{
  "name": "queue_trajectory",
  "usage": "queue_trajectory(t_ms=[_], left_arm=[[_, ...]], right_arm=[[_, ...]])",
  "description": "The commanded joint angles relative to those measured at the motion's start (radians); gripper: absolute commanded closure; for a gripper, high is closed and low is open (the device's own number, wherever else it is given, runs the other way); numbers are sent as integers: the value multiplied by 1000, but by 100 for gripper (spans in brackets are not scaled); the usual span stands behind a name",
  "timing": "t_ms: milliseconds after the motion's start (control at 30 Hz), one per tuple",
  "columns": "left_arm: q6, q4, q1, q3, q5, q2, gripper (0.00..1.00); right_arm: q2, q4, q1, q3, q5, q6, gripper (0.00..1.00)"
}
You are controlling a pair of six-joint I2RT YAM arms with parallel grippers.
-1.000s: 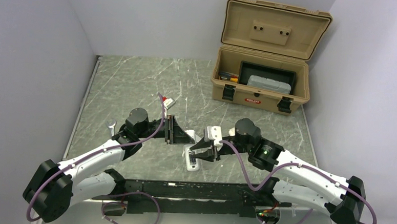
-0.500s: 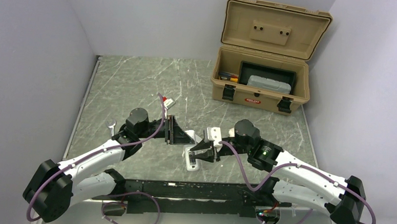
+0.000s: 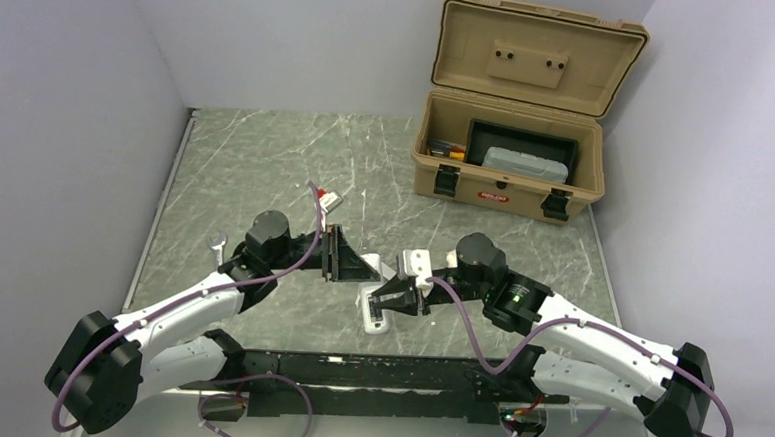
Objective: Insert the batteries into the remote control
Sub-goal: Load the battery into the remote control.
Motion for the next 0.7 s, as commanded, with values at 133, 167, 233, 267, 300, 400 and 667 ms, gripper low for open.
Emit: queue_trajectory(t_ms=[133,167,233,267,300,400,667], left_arm=[[-69,142,-5,41,45,-15,100],[-79,154,-4,40,47,-13,100],[-99,182,-4,37,50,-7,100],[-110,197,-4,36,50,-5,100],[-120,212,-4,35,51,-2,100],[-143,242,-2,33,49,-1,100],[-150,243,-2,40,35,-7,100]], right_arm=[[3,-87,-6,2,14,-32,76],[2,-89,-6,1,13,-32,76],[3,-96,-5,2,9,-34,78],[4,-98,-6,1,7,-34,79],[3,-100,-5,2,2,-34,80],[5,-120,-6,9,-8,-37,84],[4,-190,-6,18,-13,-36,86]])
